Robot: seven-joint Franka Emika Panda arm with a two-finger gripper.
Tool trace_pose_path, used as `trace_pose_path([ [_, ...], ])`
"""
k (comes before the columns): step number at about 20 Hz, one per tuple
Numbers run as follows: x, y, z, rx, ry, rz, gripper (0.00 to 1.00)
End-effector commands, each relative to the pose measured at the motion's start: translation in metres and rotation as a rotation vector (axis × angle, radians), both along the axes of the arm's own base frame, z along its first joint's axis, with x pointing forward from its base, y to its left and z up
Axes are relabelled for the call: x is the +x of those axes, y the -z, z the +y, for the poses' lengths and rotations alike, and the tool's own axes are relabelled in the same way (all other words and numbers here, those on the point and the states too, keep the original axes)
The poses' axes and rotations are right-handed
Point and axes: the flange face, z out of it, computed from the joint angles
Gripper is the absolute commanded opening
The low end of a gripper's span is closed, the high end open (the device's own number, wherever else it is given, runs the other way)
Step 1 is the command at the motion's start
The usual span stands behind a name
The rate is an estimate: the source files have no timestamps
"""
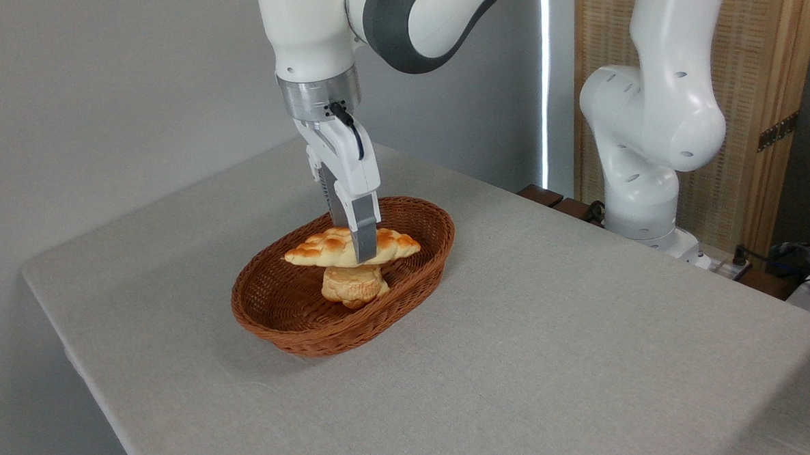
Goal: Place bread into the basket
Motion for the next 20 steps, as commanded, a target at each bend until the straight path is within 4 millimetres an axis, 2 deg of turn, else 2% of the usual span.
trace_pose_path([
  [1,0.001,-0.005,-0.001,-0.018,-0.026,0.003,1.0],
  [6,0.002,-0.006,0.0,-0.018,-0.038,0.002,1.0],
  [8,0.002,-0.013,0.004,-0.024,-0.056,-0.01,1.0],
  [11,0.01,-0.044,0.014,-0.027,-0.126,-0.02,1.0],
  [14,0.02,-0.074,0.044,-0.04,-0.181,-0.034,1.0],
  [16,0.032,-0.092,0.073,-0.038,-0.241,-0.032,1.0],
  [20,0.061,-0.109,0.083,-0.009,-0.298,-0.008,1.0],
])
